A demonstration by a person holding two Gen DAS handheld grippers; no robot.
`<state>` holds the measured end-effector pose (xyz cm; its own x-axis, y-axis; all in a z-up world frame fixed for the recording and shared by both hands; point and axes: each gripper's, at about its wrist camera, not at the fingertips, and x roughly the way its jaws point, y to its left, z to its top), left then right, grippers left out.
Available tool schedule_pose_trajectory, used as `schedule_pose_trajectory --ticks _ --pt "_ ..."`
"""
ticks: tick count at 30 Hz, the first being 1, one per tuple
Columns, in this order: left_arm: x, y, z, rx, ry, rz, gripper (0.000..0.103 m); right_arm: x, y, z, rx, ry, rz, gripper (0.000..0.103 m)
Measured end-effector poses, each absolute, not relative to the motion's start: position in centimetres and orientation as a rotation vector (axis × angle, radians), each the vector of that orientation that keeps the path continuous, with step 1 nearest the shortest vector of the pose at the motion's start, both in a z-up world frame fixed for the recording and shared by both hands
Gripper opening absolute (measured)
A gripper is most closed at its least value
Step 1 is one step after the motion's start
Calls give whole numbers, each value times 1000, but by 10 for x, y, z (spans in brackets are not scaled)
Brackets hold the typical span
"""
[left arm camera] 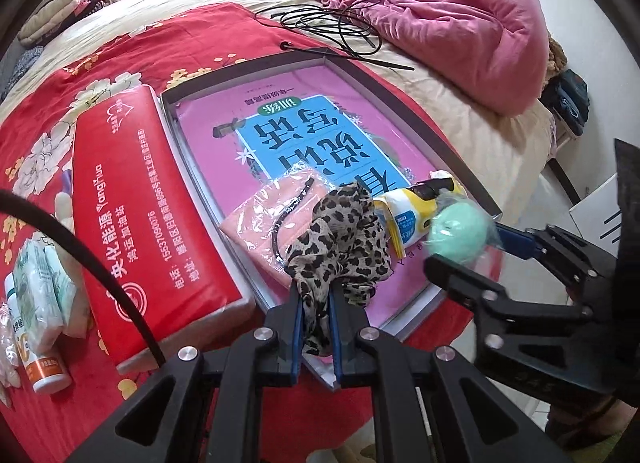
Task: Organize soft objects
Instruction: 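Release green sponge with right tool while left releases scrunchie beside mask bag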
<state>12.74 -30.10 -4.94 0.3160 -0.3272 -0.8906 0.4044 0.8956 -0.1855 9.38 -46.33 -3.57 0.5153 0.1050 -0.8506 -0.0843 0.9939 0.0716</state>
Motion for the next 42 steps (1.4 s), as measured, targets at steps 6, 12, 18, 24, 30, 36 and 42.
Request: schedule_pose_trajectory --ticks 6,12,18,24,30,36,42 --pt "127 -298 -50 53 1158 -487 12 102 -462 -47 -12 1018 91 63" --pt "125 -298 -50 39 1161 -498 12 113 -464 -54 -8 1004 73 64" --pt "121 -297 -50 37 1164 -512 12 109 -460 -55 -21 1009 84 65" --pt "118 -296 -51 34 1168 -522 12 104 -462 -56 -31 1029 84 66" --pt "118 -296 -50 56 1160 -529 12 98 -464 -53 -29 1042 115 72" --pt "116 -301 -55 70 1165 -542 12 92 -468 -36 0 1009 113 72" --pt "115 -307 -61 107 1181 -548 15 91 -473 -18 -17 971 88 72"
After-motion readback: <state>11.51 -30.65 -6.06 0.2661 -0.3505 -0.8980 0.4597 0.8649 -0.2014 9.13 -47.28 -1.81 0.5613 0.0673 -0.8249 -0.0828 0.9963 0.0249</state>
